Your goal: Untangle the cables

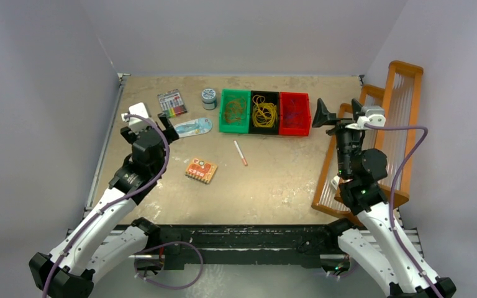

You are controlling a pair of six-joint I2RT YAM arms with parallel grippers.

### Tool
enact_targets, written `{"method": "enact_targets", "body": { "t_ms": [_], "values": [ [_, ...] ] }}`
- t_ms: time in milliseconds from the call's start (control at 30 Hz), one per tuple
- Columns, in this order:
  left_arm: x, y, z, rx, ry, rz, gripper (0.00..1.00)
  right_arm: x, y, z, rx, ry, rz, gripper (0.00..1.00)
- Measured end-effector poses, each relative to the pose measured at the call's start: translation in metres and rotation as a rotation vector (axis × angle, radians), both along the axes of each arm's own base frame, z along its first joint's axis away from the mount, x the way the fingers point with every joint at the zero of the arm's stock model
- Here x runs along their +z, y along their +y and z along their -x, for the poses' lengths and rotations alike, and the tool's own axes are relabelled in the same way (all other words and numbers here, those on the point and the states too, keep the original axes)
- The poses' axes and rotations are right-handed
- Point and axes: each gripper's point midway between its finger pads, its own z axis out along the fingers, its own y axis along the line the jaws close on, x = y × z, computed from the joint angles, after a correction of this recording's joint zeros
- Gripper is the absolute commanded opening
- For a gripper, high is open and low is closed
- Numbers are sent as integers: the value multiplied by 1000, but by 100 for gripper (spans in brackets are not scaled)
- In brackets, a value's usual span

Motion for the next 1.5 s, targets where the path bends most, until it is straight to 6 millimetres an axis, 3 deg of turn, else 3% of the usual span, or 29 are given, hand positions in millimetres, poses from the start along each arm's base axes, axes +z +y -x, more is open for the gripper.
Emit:
{"method": "enact_targets", "body": {
  "t_ms": [933,1233,1500],
  "values": [
    [9,17,10,66,-33,-22,80,-2,-13,-17,-108,-9,-26,100],
    [8,19,10,79,-31,-25,81,-11,-14,-32,-145,49,-28,99],
    [10,17,7,79,-28,-27,81,-9,-13,-30,-142,49,14,99]
  ]
}}
